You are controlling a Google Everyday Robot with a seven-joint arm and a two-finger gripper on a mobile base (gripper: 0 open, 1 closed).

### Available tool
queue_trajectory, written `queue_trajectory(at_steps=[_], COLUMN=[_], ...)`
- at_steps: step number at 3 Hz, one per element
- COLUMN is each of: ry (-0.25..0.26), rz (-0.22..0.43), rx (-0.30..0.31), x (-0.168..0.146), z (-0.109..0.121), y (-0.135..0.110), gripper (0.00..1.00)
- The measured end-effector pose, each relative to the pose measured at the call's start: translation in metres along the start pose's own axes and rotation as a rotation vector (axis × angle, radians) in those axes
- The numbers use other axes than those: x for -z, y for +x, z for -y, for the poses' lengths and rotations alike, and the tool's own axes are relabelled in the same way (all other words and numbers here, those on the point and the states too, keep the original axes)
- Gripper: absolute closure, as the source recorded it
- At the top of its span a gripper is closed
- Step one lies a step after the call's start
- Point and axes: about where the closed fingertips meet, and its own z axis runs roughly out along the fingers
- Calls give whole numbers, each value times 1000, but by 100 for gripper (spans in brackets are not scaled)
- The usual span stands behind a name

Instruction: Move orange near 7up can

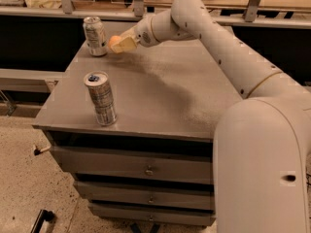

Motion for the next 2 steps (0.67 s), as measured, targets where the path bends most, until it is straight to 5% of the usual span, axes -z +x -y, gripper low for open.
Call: queue_trajectory(at_steps=[2], ry=[-26], rz=[-61], rx=[28], x=[-14], z=[-11], y=[13], gripper=[13])
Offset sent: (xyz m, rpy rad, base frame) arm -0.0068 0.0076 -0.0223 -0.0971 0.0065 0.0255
